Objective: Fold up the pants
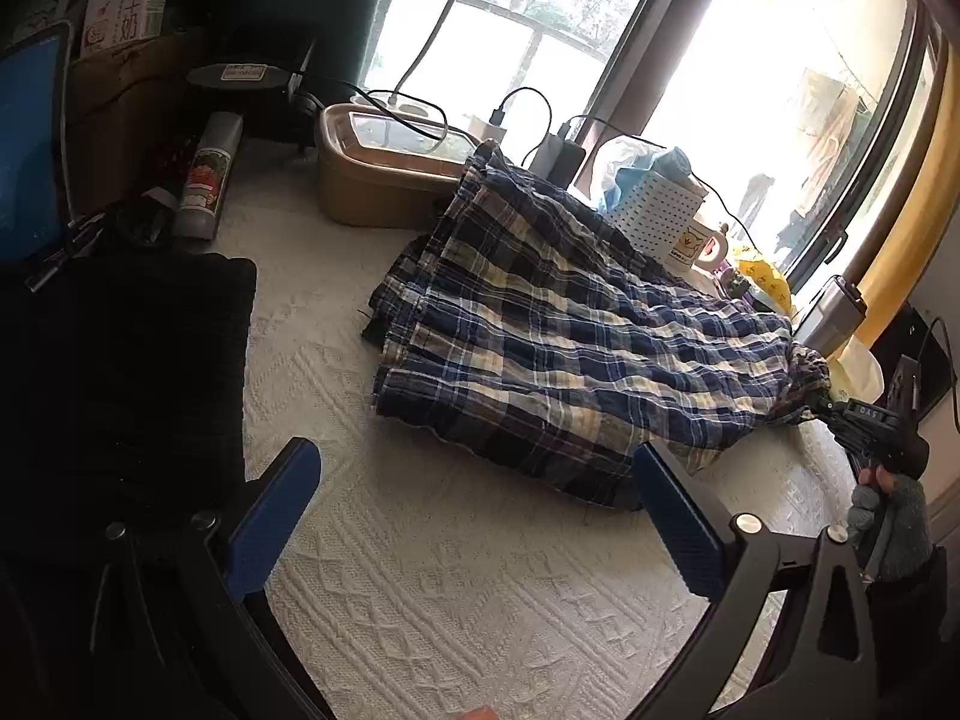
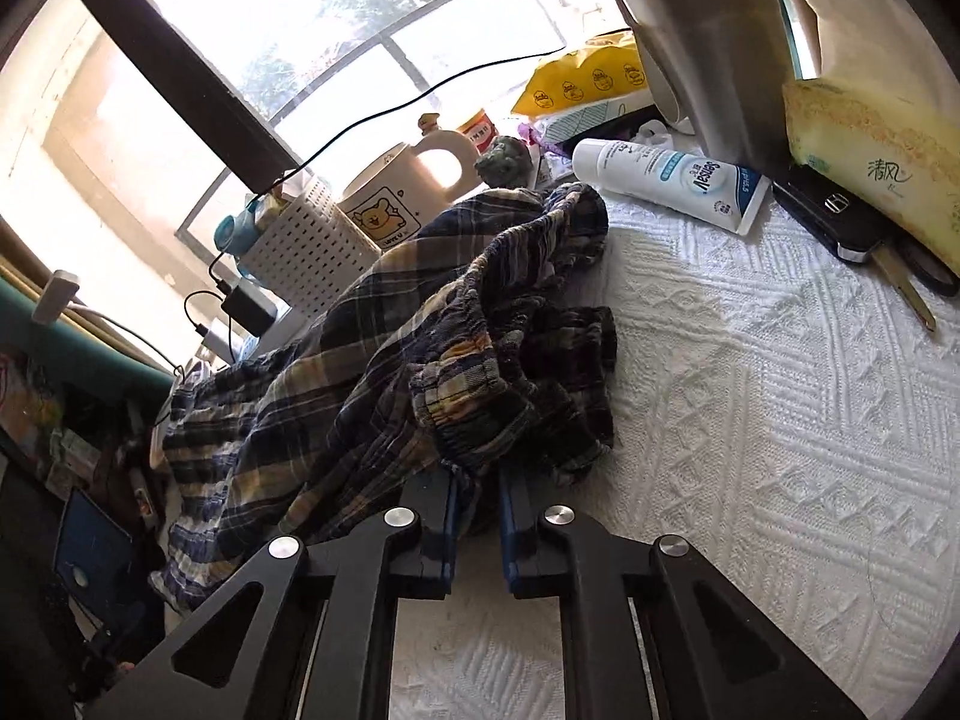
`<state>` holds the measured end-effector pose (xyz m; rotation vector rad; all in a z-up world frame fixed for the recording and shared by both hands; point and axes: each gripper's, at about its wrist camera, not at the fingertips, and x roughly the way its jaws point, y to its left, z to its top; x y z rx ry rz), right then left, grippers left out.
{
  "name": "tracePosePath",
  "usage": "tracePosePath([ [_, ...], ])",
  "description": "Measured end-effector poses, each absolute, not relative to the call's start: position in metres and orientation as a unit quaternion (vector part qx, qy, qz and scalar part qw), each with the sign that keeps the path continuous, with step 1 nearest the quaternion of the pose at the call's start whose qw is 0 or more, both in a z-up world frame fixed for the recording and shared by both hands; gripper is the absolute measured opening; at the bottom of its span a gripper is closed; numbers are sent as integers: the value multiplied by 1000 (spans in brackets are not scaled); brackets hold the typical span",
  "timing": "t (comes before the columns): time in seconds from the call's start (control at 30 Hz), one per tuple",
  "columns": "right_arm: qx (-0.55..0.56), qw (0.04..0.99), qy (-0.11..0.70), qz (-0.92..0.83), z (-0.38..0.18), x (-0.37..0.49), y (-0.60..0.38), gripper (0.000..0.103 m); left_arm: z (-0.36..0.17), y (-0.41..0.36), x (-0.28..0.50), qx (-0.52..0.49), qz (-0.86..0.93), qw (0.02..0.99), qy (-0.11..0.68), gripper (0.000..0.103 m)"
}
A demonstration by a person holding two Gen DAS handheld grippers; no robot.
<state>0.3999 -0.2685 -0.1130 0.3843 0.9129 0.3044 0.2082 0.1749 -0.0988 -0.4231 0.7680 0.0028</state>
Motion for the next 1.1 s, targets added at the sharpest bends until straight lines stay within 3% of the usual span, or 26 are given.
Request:
tracePosePath([
  [0.2, 115, 886, 430, 131, -95, 375, -291, 7, -107, 180, 218, -218, 6, 898, 382, 102],
  [0.4, 113, 883, 445, 99, -102, 369, -336, 7, -116, 153, 241, -194, -29, 891, 411, 102],
  [0.77, 81, 891, 435, 105, -101, 373, -331, 7, -130, 125, 297, -133, -50, 890, 433, 100],
  [0.8, 80, 890, 435, 105, -101, 373, -330, 7, -128, 124, 301, -134, -59, 890, 431, 95],
  [0.87, 79, 891, 434, 105, -102, 372, -330, 7, -128, 117, 307, -119, -66, 889, 436, 59],
  [0.93, 80, 892, 432, 107, -103, 371, -330, 7, -128, 109, 313, -94, -59, 888, 445, 35],
  [0.97, 81, 892, 432, 108, -103, 371, -330, 7, -128, 108, 314, -91, -61, 886, 450, 18],
  [1.03, 85, 892, 429, 111, -104, 371, -331, 7, -128, 110, 315, -97, -69, 881, 459, 6],
  [1.1, 86, 892, 427, 116, -103, 371, -332, 7, -125, 110, 311, -91, -71, 881, 460, 4],
])
